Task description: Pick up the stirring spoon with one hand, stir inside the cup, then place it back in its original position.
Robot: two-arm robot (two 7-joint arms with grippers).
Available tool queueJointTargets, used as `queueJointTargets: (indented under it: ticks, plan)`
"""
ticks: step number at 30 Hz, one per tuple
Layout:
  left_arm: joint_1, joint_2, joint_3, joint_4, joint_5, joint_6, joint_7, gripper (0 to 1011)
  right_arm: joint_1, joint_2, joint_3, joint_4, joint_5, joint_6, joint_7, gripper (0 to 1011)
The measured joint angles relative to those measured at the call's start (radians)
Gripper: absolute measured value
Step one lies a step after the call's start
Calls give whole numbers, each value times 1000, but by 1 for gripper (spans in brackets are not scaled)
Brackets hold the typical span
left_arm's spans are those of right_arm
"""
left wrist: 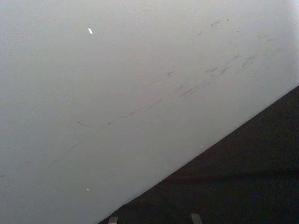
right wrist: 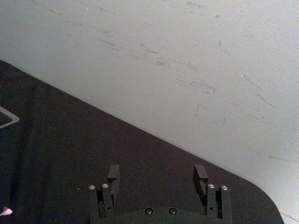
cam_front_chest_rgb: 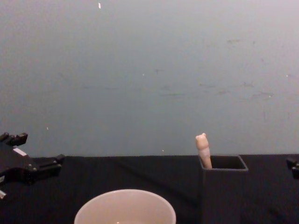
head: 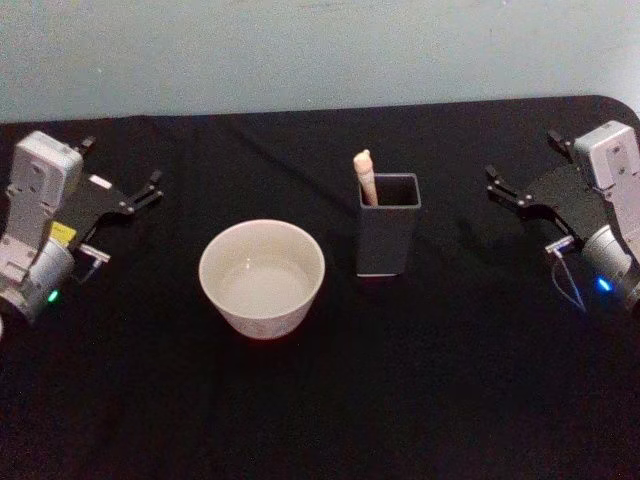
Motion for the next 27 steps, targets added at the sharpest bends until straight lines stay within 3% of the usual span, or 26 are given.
queueJointTargets:
  ticks: [27]
  plan:
    - [0, 0, 0, 0, 0, 0, 0, 1001, 0, 0, 0, 0, 0, 0, 0, 1002]
